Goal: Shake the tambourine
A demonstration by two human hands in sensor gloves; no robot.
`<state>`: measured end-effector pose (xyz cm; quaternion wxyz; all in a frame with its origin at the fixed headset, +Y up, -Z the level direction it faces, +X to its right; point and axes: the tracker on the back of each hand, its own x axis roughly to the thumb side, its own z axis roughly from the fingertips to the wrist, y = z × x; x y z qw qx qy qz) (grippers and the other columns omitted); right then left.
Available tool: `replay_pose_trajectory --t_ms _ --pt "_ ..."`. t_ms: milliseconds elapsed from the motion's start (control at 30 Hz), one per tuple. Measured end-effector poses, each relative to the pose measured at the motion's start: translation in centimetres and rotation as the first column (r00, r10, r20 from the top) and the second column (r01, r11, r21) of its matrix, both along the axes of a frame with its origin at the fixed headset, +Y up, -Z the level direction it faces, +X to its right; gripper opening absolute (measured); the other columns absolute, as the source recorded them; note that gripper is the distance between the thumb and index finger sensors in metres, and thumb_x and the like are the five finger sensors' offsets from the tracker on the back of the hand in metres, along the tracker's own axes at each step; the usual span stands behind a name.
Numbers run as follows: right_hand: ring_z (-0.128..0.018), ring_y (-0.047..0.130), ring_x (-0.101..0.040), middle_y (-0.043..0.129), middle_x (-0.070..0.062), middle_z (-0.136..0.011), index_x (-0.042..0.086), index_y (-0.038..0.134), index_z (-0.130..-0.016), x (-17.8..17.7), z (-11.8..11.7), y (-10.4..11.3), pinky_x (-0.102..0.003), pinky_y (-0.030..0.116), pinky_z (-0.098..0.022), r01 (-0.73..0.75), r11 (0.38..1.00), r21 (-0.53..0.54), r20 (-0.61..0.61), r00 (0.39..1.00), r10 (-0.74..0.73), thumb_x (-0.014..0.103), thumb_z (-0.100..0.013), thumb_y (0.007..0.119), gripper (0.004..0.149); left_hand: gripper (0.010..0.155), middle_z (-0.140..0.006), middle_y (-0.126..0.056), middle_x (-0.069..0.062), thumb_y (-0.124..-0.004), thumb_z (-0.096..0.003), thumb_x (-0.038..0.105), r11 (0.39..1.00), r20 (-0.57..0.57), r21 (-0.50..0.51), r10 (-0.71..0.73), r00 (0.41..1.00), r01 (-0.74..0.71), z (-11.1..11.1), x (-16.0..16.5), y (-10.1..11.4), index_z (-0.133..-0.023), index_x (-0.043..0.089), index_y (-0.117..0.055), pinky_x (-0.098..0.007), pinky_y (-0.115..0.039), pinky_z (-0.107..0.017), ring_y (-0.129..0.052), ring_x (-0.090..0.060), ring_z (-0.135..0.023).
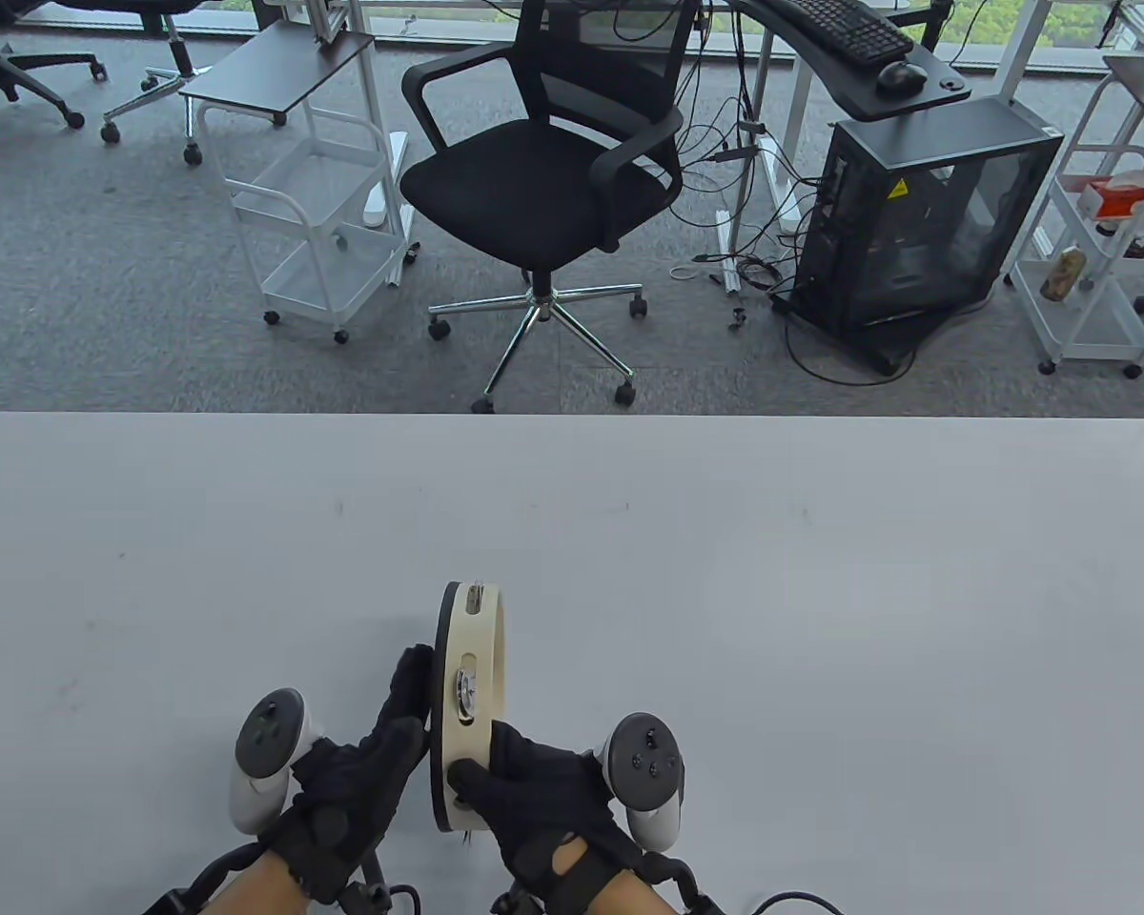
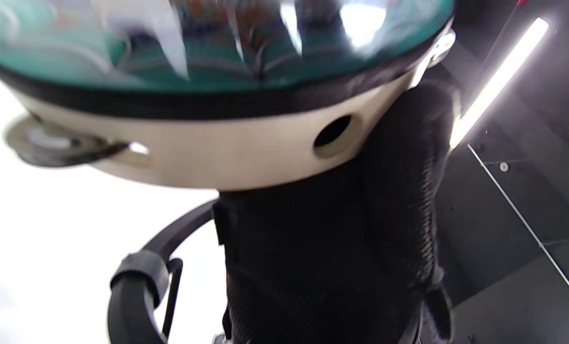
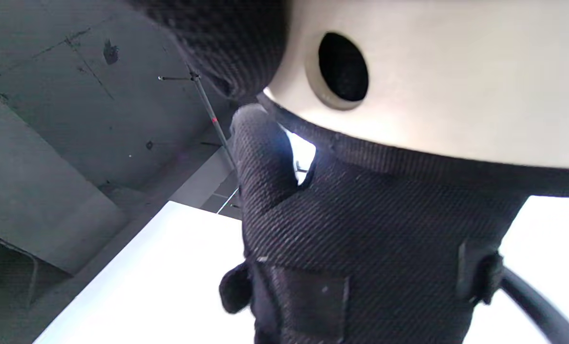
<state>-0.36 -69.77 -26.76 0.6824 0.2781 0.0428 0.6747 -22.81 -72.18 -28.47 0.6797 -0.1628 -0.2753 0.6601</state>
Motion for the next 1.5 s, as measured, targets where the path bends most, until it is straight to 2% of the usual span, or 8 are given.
replay_pose_trajectory --t_ms 300,367,467,567,967,1333,1467,1500 --pt "-0.06 0.095 -0.039 0.086 -0.021 -0.078 -0.002 0.074 -0.089 0.9 0.3 0.7 -0.068 0.065 -0.053 -0.005 0.996 0.09 0.123 0.992 -0.006 0.034 -0.05 0.076 0.053 0.092 -0.109 0.021 -0.022 -0.043 -0.054 0.077 0.998 -0.206 0.016 0.059 0.977 -0.057 -0.2 -1.7 0.1 -0.106 0.023 0.009 -0.079 -0.02 -0.062 0.014 -0.056 -0.097" --pt "-0.061 0.095 -0.038 0.086 -0.019 -0.079 -0.001 0.074 -0.089 0.0 0.5 0.7 -0.068 0.065 -0.054 0.03 0.994 0.101 0.024 0.999 -0.033 0.035 -0.05 0.075 0.053 0.092 -0.109 0.021 -0.022 -0.043 -0.0539 0.077 0.998 -0.163 0.035 0.06 0.985 -0.055 0.0 -1.1 0.2 -0.107 0.023 0.009 -0.079 -0.02 -0.061 0.014 -0.057 -0.097" --pt "-0.066 0.09 -0.042 0.079 -0.022 -0.083 -0.002 0.067 -0.092 -1.9 1.4 0.7 -0.07 0.06 -0.057 0.12 0.993 0.012 -0.265 0.958 -0.113 0.033 -0.05 0.077 0.055 0.089 -0.106 0.027 -0.021 -0.037 -0.0537 0.075 0.997 0.109 0.054 0.052 0.993 -0.058 0.9 1.0 0.5 -0.104 0.024 0.015 -0.081 -0.008 -0.055 0.022 -0.056 -0.093" --pt "-0.063 0.094 -0.039 0.083 -0.02 -0.08 -0.002 0.07 -0.091 -1.5 1.5 1.3 -0.068 0.064 -0.055 0.067 0.992 0.109 -0.182 0.982 -0.047 0.034 -0.05 0.076 0.055 0.089 -0.111 0.02 -0.02 -0.043 -0.0534 0.075 0.992 0.032 0.076 0.094 0.995 -0.097 0.9 1.0 0.8 -0.107 0.025 0.007 -0.081 -0.011 -0.058 0.016 -0.056 -0.097" --pt "-0.061 0.094 -0.041 0.084 -0.022 -0.079 -0.004 0.072 -0.09 -0.8 0.9 1.0 -0.07 0.063 -0.054 0.009 0.997 0.078 -0.111 0.994 0.0 0.032 -0.049 0.076 0.054 0.088 -0.116 0.008 -0.021 -0.047 -0.0549 0.074 0.996 -0.023 0.063 0.06 0.998 -0.059 0.1 0.0 0.3 -0.112 0.024 -0.003 -0.08 -0.024 -0.063 0.003 -0.057 -0.103" --pt "-0.062 0.093 -0.042 0.085 -0.022 -0.079 -0.002 0.073 -0.089 1.3 0.8 1.9 -0.069 0.063 -0.054 -0.139 0.973 0.186 0.174 0.979 0.106 0.033 -0.049 0.076 0.053 0.088 -0.115 0.008 -0.022 -0.048 -0.0549 0.074 0.988 -0.232 0.106 0.132 0.964 -0.11 0.1 -2.0 1.0 -0.11 0.023 -0.002 -0.079 -0.026 -0.063 0.001 -0.057 -0.103" --pt "-0.062 0.095 -0.042 0.086 -0.021 -0.078 -0.002 0.075 -0.088 -1.3 1.1 1.6 -0.07 0.063 -0.054 -0.041 0.988 0.146 -0.152 0.986 0.064 0.033 -0.049 0.077 0.052 0.087 -0.117 0.002 -0.023 -0.046 -0.0531 0.074 0.986 0.005 0.162 0.046 0.999 -0.046 0.9 1.0 1.2 -0.111 0.024 -0.006 -0.08 -0.028 -0.063 -0.004 -0.057 -0.104" --pt "-0.069 0.091 -0.041 0.08 -0.02 -0.083 -0.001 0.067 -0.092 -1.7 1.4 1.3 -0.069 0.062 -0.056 -0.014 0.997 0.081 -0.268 0.963 0.036 0.033 -0.05 0.076 0.054 0.087 -0.103 0.028 -0.026 -0.03 -0.0534 0.074 0.98 0.207 0.182 0.039 0.978 -0.077 1.6 1.9 1.2 -0.101 0.02 0.019 -0.082 -0.009 -0.053 0.021 -0.059 -0.09"
